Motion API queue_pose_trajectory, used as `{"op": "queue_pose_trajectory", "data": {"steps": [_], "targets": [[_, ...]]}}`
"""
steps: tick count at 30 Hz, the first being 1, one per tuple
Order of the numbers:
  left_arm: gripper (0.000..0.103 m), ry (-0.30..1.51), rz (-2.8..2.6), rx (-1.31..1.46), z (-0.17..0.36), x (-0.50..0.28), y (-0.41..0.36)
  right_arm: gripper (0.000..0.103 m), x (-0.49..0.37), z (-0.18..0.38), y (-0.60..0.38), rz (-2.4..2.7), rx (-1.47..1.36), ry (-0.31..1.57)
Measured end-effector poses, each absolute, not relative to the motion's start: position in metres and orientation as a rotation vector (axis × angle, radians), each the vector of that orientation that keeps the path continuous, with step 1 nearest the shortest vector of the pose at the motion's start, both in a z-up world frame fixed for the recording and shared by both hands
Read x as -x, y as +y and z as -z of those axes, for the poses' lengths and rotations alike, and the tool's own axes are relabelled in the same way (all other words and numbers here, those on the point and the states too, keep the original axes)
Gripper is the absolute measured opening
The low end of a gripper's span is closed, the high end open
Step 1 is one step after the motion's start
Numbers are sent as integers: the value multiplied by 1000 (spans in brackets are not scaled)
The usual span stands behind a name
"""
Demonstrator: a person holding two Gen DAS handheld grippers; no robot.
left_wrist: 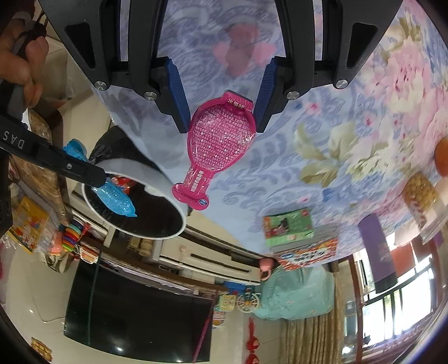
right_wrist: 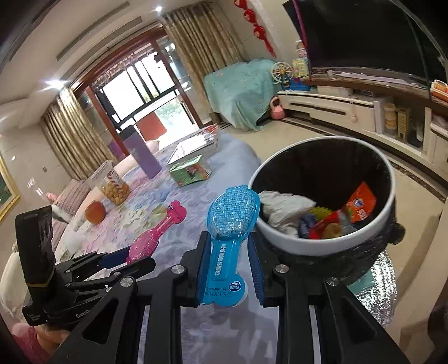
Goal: Collect trash
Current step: 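Carry both hairbrushes over the bin with both tools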
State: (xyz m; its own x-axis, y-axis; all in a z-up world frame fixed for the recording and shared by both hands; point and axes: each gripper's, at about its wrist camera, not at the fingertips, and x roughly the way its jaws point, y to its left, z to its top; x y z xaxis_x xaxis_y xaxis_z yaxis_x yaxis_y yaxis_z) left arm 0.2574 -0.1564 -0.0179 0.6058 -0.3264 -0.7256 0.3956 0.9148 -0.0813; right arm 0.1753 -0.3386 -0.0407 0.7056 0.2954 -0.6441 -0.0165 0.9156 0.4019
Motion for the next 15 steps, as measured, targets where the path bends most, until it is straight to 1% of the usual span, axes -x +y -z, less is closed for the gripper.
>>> {"op": "queue_pose_trajectory", "data": {"steps": [15], "targets": [[45,795,482,-149,7,-274,-205,27,-175,37,-386,-105,-430,747]]}}
